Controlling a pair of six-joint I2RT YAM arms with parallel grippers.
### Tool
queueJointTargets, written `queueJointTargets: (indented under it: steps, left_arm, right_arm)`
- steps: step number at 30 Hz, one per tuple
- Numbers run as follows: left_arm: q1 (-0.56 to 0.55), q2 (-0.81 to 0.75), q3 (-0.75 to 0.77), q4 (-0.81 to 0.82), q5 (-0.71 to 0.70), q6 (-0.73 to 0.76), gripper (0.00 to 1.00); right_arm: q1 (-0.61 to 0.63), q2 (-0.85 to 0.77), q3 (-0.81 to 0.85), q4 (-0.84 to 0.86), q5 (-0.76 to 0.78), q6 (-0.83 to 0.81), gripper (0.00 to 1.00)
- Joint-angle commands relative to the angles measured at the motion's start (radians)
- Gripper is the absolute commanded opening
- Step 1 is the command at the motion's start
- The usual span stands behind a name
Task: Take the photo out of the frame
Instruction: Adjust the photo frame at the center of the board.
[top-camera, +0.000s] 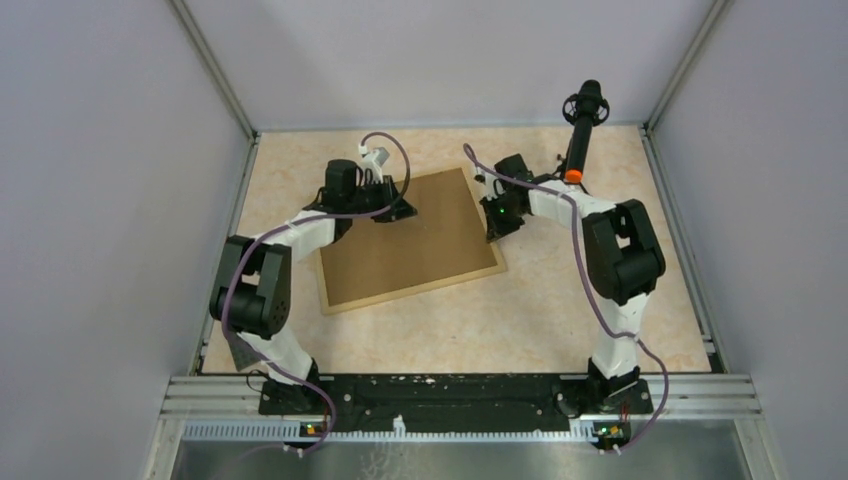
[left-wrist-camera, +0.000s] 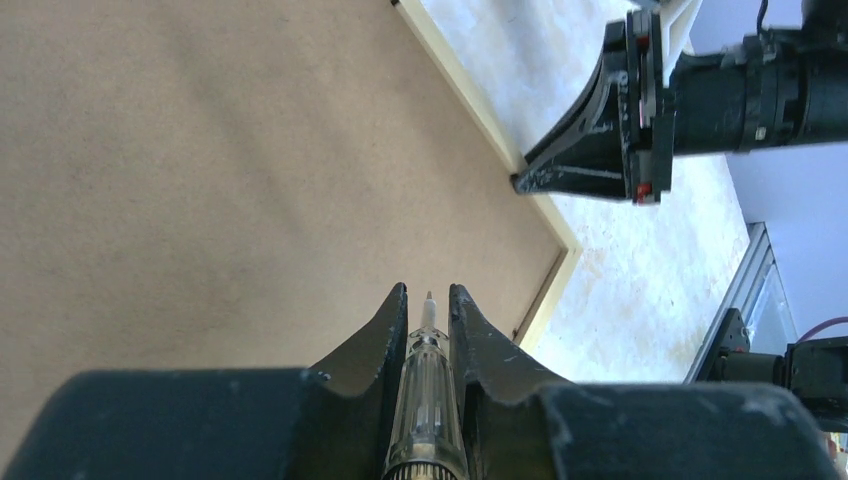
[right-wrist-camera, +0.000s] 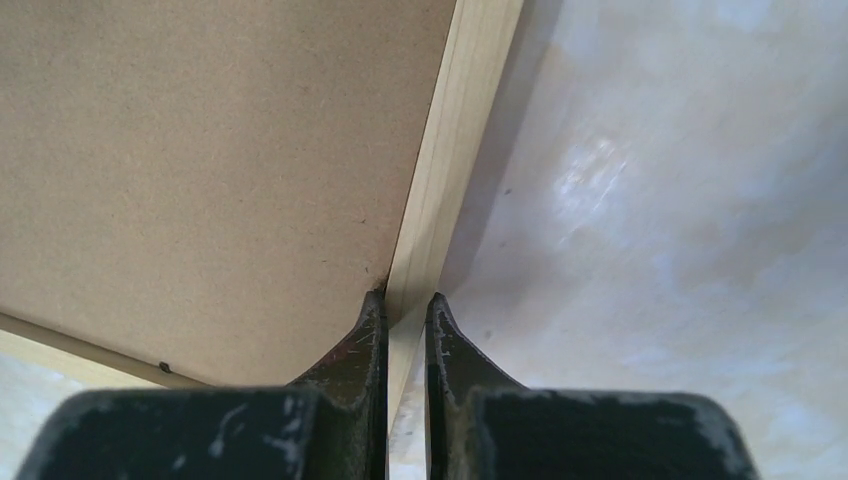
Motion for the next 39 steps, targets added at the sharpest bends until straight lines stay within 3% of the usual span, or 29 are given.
queueJointTargets:
  steps: [1,6,15,19,21,24,29,35,39]
  left_arm:
    - [0.016,-0.076,-0.021,0.003,0.031,0.031,0.0]
    - [0.025,-0.091,-0.036,0.007,0.066,0.029,0.0]
    - [0.026,-0.105,-0.067,0.012,0.085,0.023,0.0]
    - [0.026,-0.108,-0.077,0.015,0.086,0.022,0.0]
    - [0.026,-0.109,-0.083,0.02,0.085,0.017,0.0]
    - [0.026,-0.102,-0.09,0.031,0.084,0.007,0.0]
    - [0.026,-0.085,-0.091,0.067,0.086,-0.011,0.0]
    - [0.026,-0.059,-0.084,0.092,0.089,-0.021,0.0]
    - [0.026,-0.056,-0.076,0.092,0.089,-0.02,0.0]
  right_arm:
    - [-0.053,0.06,0.035,0.006,-0.052,-0.403,0.0]
    - [-0.07,0.114,0.142,-0.009,-0.181,-0.609,0.0]
    - [-0.062,0.285,0.432,-0.131,-0.327,-0.776,0.0]
    - [-0.053,0.316,0.532,-0.155,-0.338,-0.755,0.2]
    - [-0.05,0.315,0.58,-0.157,-0.329,-0.708,0.43]
    - [-0.05,0.301,0.632,-0.167,-0.318,-0.601,0.56]
    - [-0.052,0.204,0.58,-0.154,-0.243,-0.295,0.63]
    - [-0.052,-0.001,0.249,-0.149,-0.061,0.151,0.63]
    - [-0.053,-0.075,0.105,-0.176,0.023,0.332,0.63]
